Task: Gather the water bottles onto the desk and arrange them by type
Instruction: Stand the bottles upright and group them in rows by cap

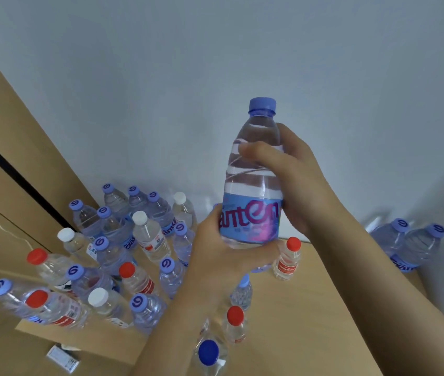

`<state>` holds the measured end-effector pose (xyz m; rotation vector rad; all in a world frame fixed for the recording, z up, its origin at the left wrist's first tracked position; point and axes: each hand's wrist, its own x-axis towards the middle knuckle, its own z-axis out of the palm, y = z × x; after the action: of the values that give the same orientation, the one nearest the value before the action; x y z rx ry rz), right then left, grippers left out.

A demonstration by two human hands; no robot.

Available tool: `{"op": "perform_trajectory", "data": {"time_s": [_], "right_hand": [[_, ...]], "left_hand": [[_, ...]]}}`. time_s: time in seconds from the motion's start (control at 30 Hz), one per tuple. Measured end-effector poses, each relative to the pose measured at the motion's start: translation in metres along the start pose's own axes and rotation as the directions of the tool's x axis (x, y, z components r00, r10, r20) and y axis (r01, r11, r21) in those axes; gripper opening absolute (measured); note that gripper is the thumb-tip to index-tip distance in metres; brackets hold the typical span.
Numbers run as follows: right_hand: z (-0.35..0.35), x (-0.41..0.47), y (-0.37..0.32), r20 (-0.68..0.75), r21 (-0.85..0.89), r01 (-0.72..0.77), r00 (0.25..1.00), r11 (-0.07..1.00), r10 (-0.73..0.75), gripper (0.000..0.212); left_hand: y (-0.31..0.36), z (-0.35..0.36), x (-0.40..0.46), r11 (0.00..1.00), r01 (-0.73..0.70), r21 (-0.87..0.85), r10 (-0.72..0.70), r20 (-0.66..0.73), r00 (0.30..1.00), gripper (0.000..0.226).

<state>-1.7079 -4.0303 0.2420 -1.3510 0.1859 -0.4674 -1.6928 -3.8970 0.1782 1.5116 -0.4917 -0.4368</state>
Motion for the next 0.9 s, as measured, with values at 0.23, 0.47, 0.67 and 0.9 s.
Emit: {"op": "perform_trajectory", "data": {"time_s": [0.23, 0.47, 0.67, 0.9], "right_hand": [[-0.005, 0.002, 0.000, -0.061, 0.093, -0.003, 0.998, 0.996, 0.008, 0.016], [-0.026, -0.001, 0.001, 0.044, 0.131, 0.018, 0.999, 0.991, -0.024, 0.017], [-0.057, -0.007, 0.002, 0.007, 0.086, 0.013, 1.000, 0.996, -0.014, 0.023], [-0.114, -0.016, 0.000, -0.135, -0.146, 0.024, 0.990, 0.989, -0.044, 0.026]], "left_hand": [[-0.002, 0.002, 0.004, 0.999, 0.009, -0.031, -0.006, 0.087, 0.996, 0.064], [-0.010, 0.007, 0.010, 0.993, 0.069, -0.100, -0.040, 0.267, 0.963, 0.054], [-0.015, 0.034, 0.012, 0.993, 0.079, -0.087, -0.048, 0.313, 0.948, 0.044], [-0.031, 0.084, 0.019, 0.995, 0.095, -0.042, -0.076, 0.326, 0.942, 0.042]]}}
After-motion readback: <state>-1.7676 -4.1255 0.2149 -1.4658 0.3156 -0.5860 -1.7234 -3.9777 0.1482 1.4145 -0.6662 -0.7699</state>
